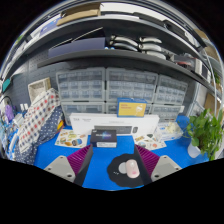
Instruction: Arrange mouse
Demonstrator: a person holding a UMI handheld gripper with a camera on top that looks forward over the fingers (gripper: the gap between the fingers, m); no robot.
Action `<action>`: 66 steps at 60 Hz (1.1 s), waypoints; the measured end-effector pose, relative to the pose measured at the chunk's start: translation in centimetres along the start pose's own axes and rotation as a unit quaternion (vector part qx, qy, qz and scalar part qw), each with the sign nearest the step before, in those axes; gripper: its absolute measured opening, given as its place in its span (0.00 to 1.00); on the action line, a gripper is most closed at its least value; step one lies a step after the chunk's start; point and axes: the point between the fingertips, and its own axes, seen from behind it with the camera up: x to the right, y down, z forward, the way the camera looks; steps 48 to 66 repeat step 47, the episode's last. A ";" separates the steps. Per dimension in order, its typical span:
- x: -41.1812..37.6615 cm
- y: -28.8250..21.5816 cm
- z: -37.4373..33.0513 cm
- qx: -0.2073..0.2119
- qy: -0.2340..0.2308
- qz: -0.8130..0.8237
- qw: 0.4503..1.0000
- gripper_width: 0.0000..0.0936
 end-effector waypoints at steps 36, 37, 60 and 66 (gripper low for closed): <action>-4.1 0.2 -5.4 -0.001 -0.020 0.024 0.999 0.88; -4.2 0.1 -5.5 0.000 -0.021 0.024 0.999 0.88; -4.1 -0.7 -5.8 0.010 -0.016 0.023 1.000 0.87; -4.1 -0.7 -5.8 0.010 -0.016 0.023 1.000 0.87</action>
